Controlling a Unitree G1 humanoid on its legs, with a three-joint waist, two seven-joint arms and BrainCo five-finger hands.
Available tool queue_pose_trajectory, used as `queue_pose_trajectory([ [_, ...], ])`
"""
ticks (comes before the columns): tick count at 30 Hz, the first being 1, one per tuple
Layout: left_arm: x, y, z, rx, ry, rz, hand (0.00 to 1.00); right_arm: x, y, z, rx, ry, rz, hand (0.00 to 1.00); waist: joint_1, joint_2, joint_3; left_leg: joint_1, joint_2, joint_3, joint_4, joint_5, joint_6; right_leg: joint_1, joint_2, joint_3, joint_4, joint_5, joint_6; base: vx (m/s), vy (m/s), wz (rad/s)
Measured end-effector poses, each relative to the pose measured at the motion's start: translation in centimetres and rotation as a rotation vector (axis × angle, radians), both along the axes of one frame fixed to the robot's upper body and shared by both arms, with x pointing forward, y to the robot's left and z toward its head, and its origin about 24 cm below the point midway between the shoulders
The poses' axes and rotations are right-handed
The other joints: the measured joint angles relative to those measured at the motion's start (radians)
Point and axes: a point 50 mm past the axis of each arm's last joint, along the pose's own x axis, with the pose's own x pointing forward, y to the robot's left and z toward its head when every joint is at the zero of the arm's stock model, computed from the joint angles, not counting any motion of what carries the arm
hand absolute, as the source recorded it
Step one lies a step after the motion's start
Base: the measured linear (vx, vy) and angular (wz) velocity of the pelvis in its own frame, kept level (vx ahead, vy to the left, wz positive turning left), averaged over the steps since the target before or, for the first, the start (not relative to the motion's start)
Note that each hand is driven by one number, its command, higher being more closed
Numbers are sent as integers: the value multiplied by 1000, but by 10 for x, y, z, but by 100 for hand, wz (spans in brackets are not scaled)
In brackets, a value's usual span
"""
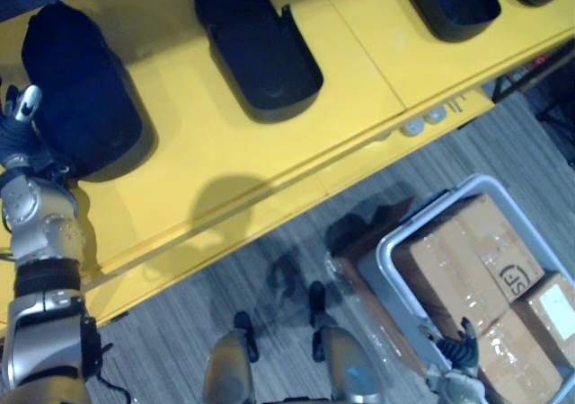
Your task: Walk over and take plastic housings, then place them on the shelf
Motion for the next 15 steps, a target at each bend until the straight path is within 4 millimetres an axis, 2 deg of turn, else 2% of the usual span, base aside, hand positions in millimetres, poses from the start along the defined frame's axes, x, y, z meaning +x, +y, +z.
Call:
queue_pose_trajectory([
  [9, 1, -3, 1, 20, 5, -17, 0, 0, 1, 0, 3, 0, 2, 0, 1, -3, -2, 0, -1, 6, 0, 1, 1, 3, 0, 8, -16, 15, 0, -4, 1, -2],
  [15, 6, -11, 3, 55, 27, -66, 0, 0, 4, -2, 8, 7, 11, 0, 1, -10, -6, 0, -1, 8, 3, 1, 2, 3, 0, 13, -16, 18, 0, 0, 0, 0],
])
